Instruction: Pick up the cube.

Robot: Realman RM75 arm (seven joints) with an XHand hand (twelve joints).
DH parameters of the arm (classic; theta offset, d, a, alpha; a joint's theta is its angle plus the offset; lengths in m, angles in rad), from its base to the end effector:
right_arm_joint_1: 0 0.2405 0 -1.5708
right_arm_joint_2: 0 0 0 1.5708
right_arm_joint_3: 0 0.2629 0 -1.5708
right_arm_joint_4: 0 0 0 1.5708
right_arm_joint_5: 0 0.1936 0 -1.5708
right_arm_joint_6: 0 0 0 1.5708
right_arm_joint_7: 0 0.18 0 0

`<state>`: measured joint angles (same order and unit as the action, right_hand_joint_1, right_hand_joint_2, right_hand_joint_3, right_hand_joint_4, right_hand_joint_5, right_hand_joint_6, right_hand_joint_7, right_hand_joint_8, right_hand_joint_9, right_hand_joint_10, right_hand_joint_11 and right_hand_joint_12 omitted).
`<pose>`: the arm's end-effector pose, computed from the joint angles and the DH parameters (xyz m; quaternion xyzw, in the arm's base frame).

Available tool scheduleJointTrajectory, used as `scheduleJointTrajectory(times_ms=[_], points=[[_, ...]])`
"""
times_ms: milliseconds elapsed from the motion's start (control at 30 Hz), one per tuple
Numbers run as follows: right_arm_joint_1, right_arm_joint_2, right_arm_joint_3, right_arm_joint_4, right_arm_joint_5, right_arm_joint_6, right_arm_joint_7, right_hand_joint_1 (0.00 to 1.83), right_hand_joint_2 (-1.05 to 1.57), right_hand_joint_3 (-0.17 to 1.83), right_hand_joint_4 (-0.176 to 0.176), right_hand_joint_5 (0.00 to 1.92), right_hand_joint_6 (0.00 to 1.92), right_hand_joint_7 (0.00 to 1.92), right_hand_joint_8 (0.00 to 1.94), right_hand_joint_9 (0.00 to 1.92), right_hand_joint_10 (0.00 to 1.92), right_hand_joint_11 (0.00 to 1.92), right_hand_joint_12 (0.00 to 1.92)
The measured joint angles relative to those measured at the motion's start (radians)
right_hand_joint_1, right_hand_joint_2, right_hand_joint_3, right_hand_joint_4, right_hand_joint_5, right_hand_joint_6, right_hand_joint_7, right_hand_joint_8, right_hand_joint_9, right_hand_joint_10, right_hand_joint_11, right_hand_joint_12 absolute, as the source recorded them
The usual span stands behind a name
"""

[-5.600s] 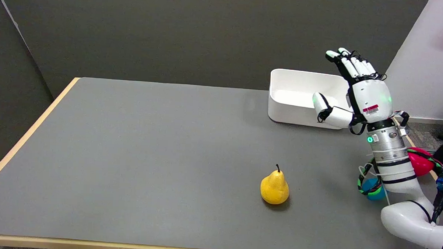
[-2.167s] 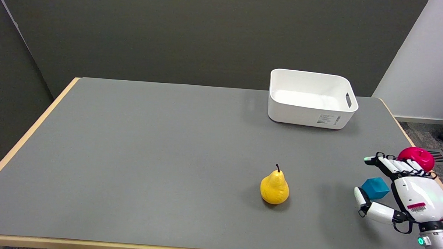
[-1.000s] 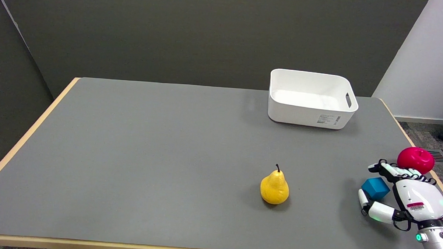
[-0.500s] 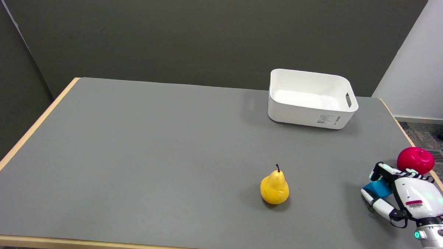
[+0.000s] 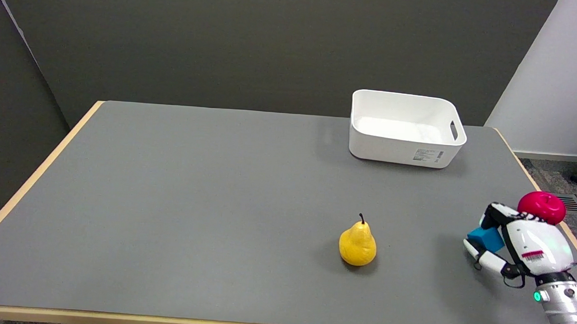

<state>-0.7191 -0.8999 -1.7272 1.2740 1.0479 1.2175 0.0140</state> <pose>-0.2938 -0.1267 0.4807 0.5668 0.0254 0.1028 0.8170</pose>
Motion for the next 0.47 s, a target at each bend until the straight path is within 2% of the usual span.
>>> scheduleJointTrajectory(times_ms=[200, 467], points=[[-0.01, 0.048, 0.036, 0.072, -0.026, 0.0, -0.004, 0.91, 1.06, 0.49, 0.088, 0.68, 1.55, 0.91, 1.79, 0.99, 1.92, 0.77, 1.92], [0.001, 0.125, 0.174, 0.198, -0.078, -0.074, -0.026, 0.91, 1.06, 0.49, 0.083, 0.68, 1.55, 0.92, 1.81, 1.02, 1.92, 0.78, 1.92]])
